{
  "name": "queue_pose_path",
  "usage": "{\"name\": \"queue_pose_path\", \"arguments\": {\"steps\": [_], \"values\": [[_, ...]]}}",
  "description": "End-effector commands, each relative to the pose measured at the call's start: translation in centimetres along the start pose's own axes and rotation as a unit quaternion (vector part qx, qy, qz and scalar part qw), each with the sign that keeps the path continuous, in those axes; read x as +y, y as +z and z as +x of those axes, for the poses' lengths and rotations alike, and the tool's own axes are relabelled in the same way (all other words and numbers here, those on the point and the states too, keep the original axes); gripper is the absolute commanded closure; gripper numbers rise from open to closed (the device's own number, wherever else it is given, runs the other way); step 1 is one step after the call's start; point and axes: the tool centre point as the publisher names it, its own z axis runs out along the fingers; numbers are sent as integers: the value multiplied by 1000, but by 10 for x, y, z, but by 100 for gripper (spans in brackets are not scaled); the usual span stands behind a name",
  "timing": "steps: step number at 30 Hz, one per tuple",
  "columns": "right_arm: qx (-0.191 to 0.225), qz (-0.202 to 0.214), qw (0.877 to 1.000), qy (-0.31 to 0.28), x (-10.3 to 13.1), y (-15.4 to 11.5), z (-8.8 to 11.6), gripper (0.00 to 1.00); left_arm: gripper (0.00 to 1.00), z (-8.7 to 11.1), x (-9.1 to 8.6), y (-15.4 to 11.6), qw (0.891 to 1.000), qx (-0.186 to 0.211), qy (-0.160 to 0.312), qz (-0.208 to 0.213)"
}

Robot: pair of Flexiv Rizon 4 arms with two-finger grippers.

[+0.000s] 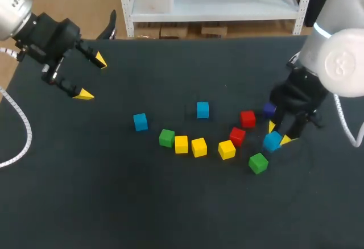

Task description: Place the blue cubes, place green cubes on the blue cubes, place the yellow cubes on the green cubes, then place the red cubes on the yellow cubes, and place purple cube on the red cubes.

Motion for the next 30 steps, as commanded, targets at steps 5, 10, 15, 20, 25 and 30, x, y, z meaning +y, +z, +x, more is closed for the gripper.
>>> {"name": "queue_pose_path", "arguments": {"steps": [5,10,15,20,25,30], "values": [[43,90,969,227,-3,-24,-24,100,0,0,0,0,1000,0,1,0],[38,132,946,295,-25,-29,-46,100,0,0,0,0,1000,0,1,0],[22,151,935,321,-57,-20,-58,100,0,0,0,0,1000,0,1,0],[24,155,931,331,-84,-13,-64,100,0,0,0,0,1000,0,1,0],[29,147,935,322,-103,-5,-65,100,0,0,0,0,1000,0,1,0],[39,132,945,298,-117,2,-62,100,0,0,0,0,1000,0,1,0]]}}
